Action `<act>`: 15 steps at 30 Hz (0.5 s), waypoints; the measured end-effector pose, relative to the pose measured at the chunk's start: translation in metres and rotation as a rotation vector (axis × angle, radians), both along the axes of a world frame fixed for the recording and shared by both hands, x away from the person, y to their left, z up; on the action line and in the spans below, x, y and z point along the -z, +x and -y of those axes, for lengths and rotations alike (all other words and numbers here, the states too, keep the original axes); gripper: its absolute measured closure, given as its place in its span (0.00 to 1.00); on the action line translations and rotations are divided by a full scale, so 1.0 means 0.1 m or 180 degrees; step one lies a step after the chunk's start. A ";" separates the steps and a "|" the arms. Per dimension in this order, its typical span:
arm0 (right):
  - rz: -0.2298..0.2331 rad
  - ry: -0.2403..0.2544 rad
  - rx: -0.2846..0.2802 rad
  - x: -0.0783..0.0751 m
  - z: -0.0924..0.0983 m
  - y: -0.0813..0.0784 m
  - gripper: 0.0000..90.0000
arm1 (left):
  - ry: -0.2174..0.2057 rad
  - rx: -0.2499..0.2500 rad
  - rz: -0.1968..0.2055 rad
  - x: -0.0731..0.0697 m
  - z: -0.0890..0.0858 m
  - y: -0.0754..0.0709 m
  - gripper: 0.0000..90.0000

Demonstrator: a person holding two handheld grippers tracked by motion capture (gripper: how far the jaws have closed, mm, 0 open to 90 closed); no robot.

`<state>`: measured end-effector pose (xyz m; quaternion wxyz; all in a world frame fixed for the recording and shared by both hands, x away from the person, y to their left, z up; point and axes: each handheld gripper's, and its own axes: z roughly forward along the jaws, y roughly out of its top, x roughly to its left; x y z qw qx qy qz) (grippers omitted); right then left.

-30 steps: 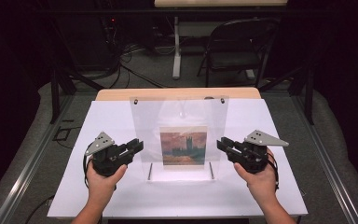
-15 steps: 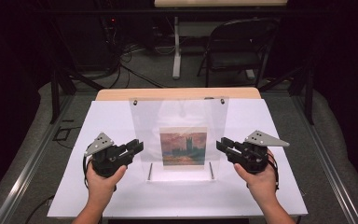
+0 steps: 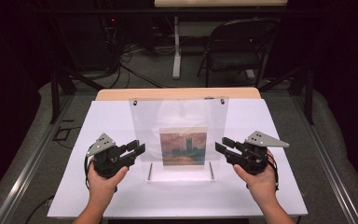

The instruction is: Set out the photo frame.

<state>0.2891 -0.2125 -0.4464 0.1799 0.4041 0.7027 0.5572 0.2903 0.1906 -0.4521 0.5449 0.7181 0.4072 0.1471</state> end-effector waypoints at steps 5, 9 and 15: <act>-0.0014 0.0002 0.0019 0.00 0.01 0.01 0.60 | -0.0012 0.0025 -0.0012 0.00 -0.01 0.00 0.67; 0.0017 -0.0017 0.0028 -0.02 0.01 0.00 0.49 | 0.0042 0.0046 0.0009 -0.02 0.01 -0.02 0.57; 0.0099 -0.0074 0.0076 -0.04 0.01 -0.05 0.34 | 0.0192 -0.0029 0.0102 -0.05 0.01 -0.05 0.43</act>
